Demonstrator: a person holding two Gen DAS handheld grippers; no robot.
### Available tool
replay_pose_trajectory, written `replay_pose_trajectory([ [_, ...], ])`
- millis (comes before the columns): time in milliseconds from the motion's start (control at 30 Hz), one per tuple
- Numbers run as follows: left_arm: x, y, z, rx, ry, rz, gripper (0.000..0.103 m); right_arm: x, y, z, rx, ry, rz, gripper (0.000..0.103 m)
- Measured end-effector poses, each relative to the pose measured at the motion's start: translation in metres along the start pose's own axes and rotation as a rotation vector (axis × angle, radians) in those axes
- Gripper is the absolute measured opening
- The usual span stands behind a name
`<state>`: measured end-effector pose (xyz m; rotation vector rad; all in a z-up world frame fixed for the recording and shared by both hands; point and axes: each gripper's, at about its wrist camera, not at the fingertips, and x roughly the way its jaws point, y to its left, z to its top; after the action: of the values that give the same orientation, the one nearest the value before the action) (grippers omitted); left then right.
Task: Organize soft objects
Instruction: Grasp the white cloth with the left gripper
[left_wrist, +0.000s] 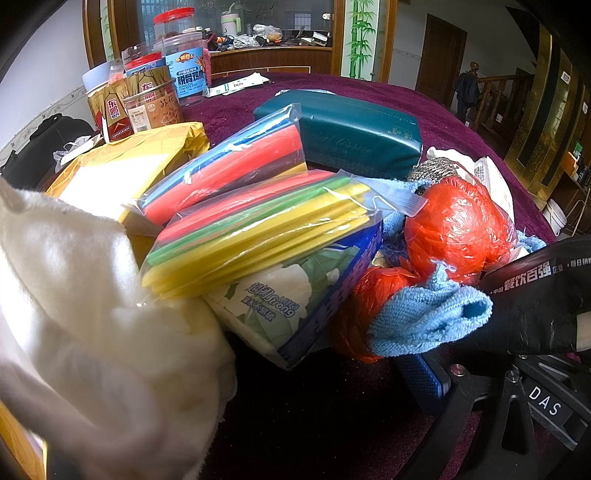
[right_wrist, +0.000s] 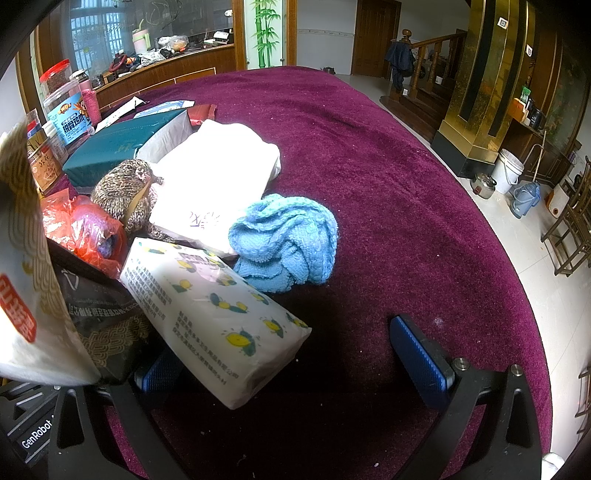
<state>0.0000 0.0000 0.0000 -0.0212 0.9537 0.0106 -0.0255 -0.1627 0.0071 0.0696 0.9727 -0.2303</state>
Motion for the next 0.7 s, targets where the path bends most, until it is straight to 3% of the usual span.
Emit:
replay_pose_trajectory([
  [233, -0.001, 0.001, -0.001, 0.010, 0.022, -0.008, 0.102, 0.000, 0.000, 0.000, 0.000, 0.000, 0.000, 0.103],
  [333, -0.005, 0.004, -0.004, 0.041, 0.058, -0.038, 0.102, 0.000, 0.000, 0.000, 0.000, 0.000, 0.000, 0.103],
  [500, -0.007, 0.007, -0.008, 0.074, 0.053, -0.084, 0.102, 0.000, 0.000, 0.000, 0.000, 0.000, 0.000, 0.103],
  [700, -0.010, 0.002, -0.014, 0.088, 0.053, -0.065, 0.103, 0.000, 0.000, 0.000, 0.000, 0.000, 0.000, 0.103],
])
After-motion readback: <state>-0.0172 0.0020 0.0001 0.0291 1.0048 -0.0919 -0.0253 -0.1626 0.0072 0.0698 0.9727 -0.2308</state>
